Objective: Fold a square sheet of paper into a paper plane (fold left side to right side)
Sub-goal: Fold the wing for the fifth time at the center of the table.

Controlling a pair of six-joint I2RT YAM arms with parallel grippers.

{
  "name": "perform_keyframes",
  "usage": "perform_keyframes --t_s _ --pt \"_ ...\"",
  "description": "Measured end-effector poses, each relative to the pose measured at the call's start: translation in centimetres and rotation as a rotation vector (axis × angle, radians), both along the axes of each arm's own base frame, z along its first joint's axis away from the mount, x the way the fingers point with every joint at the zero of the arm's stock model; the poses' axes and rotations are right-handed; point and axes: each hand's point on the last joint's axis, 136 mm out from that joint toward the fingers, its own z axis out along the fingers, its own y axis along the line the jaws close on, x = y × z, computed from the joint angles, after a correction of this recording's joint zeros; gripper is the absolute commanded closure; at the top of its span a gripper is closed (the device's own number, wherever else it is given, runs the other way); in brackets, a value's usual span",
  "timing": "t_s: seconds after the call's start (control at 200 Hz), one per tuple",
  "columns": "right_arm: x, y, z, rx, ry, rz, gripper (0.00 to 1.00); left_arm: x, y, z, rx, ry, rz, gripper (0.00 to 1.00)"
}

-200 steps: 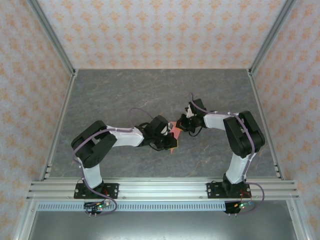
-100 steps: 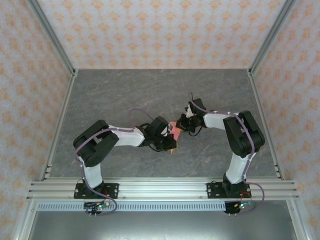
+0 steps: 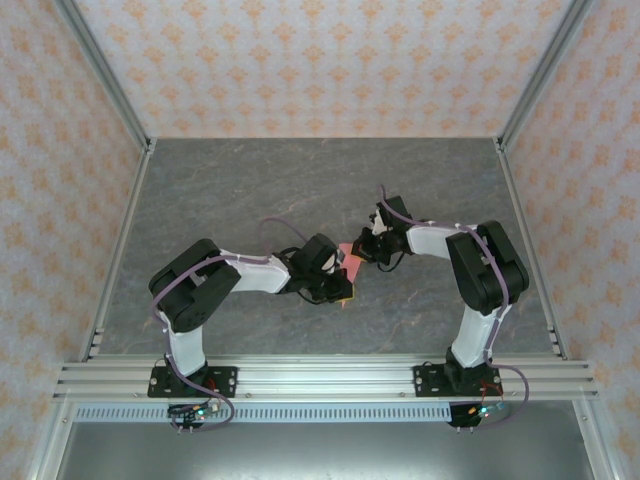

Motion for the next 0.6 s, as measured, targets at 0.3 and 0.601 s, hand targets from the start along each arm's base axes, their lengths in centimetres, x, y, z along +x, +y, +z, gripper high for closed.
perform_keyframes --t_s 0.3,0.601 --pt "-0.01 0.00 -0.06 -0.004 0.007 0.003 1.00 -0.27 0.01 -0.24 -0.001 -0.005 -0.003 0.99" --pt "-0.01 -0.03 -0.11 -0.013 0.021 0.002 1.00 -0.46 0.05 -0.47 -0.017 -0.023 -0.005 0.99"
